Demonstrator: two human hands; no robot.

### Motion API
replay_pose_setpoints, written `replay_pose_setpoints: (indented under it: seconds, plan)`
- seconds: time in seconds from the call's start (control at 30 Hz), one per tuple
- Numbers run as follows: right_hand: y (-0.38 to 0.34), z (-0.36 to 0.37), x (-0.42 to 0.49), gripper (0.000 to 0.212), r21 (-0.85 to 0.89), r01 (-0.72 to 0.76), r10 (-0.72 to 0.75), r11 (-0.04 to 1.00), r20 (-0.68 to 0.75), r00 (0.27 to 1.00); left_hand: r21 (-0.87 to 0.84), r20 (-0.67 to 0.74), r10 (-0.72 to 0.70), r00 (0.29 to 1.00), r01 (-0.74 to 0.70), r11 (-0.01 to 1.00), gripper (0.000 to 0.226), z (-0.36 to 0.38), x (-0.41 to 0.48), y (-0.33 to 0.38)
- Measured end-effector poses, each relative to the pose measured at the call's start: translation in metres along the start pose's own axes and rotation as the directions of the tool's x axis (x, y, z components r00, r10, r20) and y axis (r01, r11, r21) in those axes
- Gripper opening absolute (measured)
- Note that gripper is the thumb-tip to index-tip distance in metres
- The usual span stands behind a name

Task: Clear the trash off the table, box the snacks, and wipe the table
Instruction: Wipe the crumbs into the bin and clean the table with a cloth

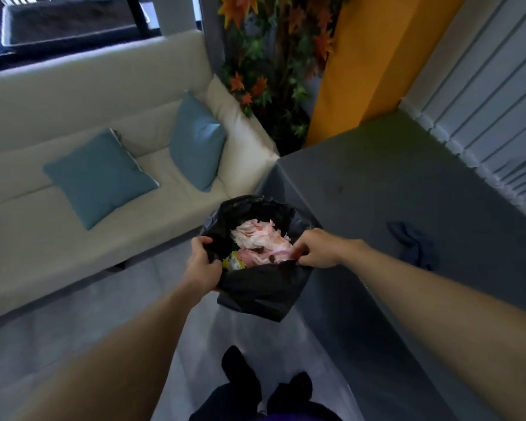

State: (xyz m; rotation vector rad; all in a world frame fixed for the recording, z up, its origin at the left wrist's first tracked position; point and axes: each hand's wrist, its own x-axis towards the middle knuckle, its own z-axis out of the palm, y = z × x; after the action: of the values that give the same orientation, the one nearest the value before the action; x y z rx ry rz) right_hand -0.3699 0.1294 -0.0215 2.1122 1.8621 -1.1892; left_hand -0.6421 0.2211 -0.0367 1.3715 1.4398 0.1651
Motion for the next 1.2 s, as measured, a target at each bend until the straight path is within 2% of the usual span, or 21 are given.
replay_pose_setpoints:
  seconds: [0.07, 0.2, 0.33, 0.5, 0.67, 0.77, 0.87, 0.97, 1.07, 1.2]
  plan:
    - [-0.016, -0.009, 0.013, 0.004, -0.072, 0.022, -0.021, 0.997, 0.014, 1.0, -0.004, -0.002, -0.001, 1.0, 0.001, 1.0, 0.049, -0.014, 0.007, 0.003]
    - [-0.037, -0.019, 0.034, 0.023, -0.146, -0.008, 0.021, 0.989, 0.092, 0.996, 0.001, 0.009, 0.023, 1.0, -0.023, 1.0, 0.048, -0.037, 0.021, 0.008]
    - [-0.053, -0.023, 0.052, 0.015, -0.234, -0.028, 0.048, 0.972, 0.081, 0.996, 0.03, 0.001, 0.032, 1.0, -0.032, 0.999, 0.047, -0.055, 0.032, 0.013]
    - [-0.059, -0.034, 0.072, 0.017, -0.082, -0.027, 0.032, 0.996, 0.065, 0.997, 0.05, -0.001, 0.036, 0.999, -0.036, 0.998, 0.045, -0.074, 0.048, 0.016]
    - [-0.06, -0.047, 0.102, 0.031, 0.076, -0.07, 0.079, 0.995, -0.127, 0.989, 0.041, 0.017, 0.042, 0.999, -0.043, 0.998, 0.046, -0.082, 0.065, 0.025]
    - [-0.059, -0.055, 0.124, 0.032, 0.021, -0.062, 0.065, 0.998, -0.205, 0.977, 0.018, 0.012, 0.052, 0.999, -0.052, 0.998, 0.047, -0.085, 0.078, 0.03]
    - [-0.052, -0.062, 0.145, 0.052, -0.139, -0.227, 0.167, 0.964, -0.346, 0.923, -0.016, 0.004, 0.05, 0.999, -0.05, 0.999, 0.047, -0.085, 0.092, 0.031]
    - [-0.041, -0.067, 0.166, 0.064, -0.061, -0.289, 0.259, 0.955, -0.297, 0.919, -0.024, -0.03, 0.029, 0.999, -0.03, 0.999, 0.047, -0.084, 0.105, 0.033]
    - [-0.028, -0.07, 0.191, 0.061, 0.038, -0.202, 0.204, 0.979, -0.288, 0.935, -0.023, -0.065, 0.008, 0.998, -0.009, 1.0, 0.047, -0.082, 0.123, 0.033]
    - [-0.014, -0.065, 0.212, 0.05, 0.035, -0.144, 0.148, 0.989, -0.289, 0.946, 0.144, -0.111, 0.025, 0.993, -0.009, 0.99, 0.045, -0.075, 0.138, 0.021]
